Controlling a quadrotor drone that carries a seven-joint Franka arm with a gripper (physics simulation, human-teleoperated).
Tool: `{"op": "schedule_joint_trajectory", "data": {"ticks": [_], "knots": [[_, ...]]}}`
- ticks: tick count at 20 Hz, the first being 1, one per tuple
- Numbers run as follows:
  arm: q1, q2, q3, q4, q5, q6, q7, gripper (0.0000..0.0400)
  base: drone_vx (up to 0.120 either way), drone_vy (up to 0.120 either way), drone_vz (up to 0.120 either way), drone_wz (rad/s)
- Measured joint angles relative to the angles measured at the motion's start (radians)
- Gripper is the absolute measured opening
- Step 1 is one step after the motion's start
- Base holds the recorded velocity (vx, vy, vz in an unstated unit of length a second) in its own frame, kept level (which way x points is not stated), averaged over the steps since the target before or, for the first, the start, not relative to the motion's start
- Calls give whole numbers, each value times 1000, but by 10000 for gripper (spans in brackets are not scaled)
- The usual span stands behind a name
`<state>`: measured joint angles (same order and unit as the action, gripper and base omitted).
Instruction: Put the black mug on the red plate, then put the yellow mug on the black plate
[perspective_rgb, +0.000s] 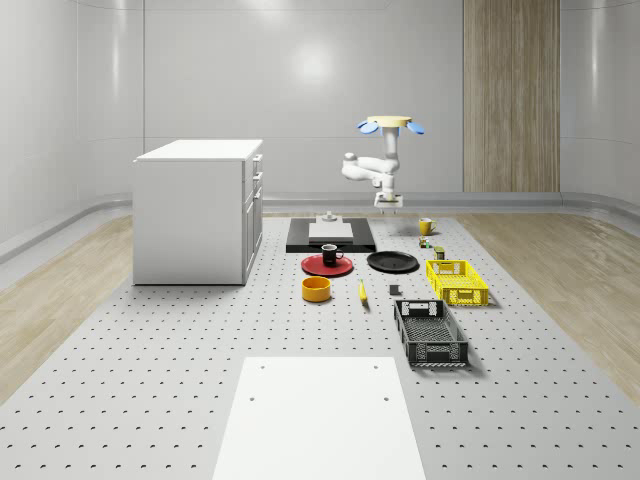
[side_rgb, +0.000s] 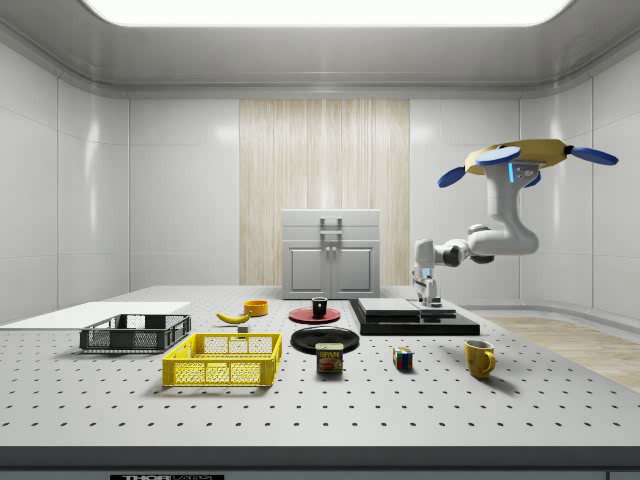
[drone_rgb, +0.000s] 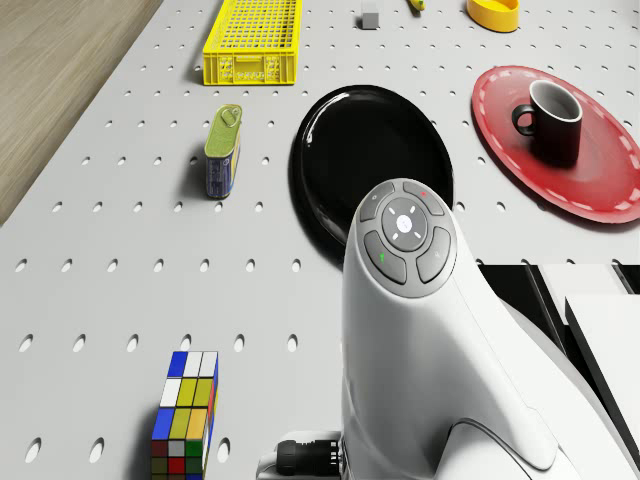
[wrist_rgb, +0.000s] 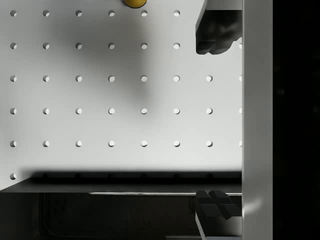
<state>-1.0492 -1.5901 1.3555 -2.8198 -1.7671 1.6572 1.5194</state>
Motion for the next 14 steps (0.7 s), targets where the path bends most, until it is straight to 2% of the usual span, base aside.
{"op": "schedule_joint_trajectory", "data": {"ticks": [14], "knots": [[0,-1,0,0,0,1,0,400,-120,120,0,0]]}}
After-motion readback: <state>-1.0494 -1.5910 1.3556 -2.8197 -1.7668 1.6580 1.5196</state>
